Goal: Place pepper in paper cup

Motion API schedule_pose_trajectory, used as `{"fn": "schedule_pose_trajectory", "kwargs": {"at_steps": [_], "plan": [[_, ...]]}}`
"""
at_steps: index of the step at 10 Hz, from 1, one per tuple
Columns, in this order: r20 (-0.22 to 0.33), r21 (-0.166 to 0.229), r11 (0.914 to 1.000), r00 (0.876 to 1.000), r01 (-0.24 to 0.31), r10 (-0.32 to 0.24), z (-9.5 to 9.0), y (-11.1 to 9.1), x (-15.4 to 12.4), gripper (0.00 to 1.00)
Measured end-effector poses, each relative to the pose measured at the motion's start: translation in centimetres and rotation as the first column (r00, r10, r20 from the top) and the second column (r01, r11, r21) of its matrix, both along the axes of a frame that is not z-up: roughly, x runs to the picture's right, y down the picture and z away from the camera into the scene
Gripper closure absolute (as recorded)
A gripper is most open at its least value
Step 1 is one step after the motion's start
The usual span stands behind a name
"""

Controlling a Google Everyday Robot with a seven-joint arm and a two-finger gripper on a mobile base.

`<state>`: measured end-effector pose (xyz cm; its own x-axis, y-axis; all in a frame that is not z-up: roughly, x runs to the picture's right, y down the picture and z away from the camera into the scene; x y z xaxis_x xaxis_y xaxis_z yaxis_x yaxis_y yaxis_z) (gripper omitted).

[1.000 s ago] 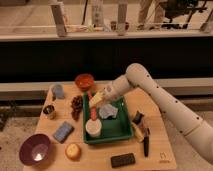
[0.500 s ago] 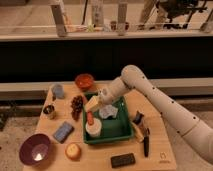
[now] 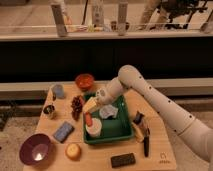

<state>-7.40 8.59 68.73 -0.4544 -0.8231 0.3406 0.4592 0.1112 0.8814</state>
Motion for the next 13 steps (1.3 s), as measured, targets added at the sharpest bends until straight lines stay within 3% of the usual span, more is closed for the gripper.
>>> {"fn": "schedule_pose_trajectory", "kwargs": {"at_steps": [1, 6, 7, 9, 11, 13], "plan": [[0.037, 0.048, 0.9988, 0.999, 0.011, -0.013, 0.5, -0.2, 0.2, 1.0], [0.094, 0.142, 0.9897, 0.995, 0.016, -0.03, 1.5, -1.3, 0.4, 1.0], [0.107, 0.171, 0.9852, 0.994, 0.017, -0.036, 1.5, -1.4, 0.3, 1.0], [0.142, 0.274, 0.9613, 0.987, 0.032, -0.073, 1.9, -1.6, -0.1, 1.0], [0.155, 0.302, 0.9523, 0.983, 0.046, -0.097, 2.5, -1.4, -0.6, 1.0], [0.167, 0.299, 0.9531, 0.981, 0.046, -0.099, 3.2, -0.9, -0.6, 1.0]]}}
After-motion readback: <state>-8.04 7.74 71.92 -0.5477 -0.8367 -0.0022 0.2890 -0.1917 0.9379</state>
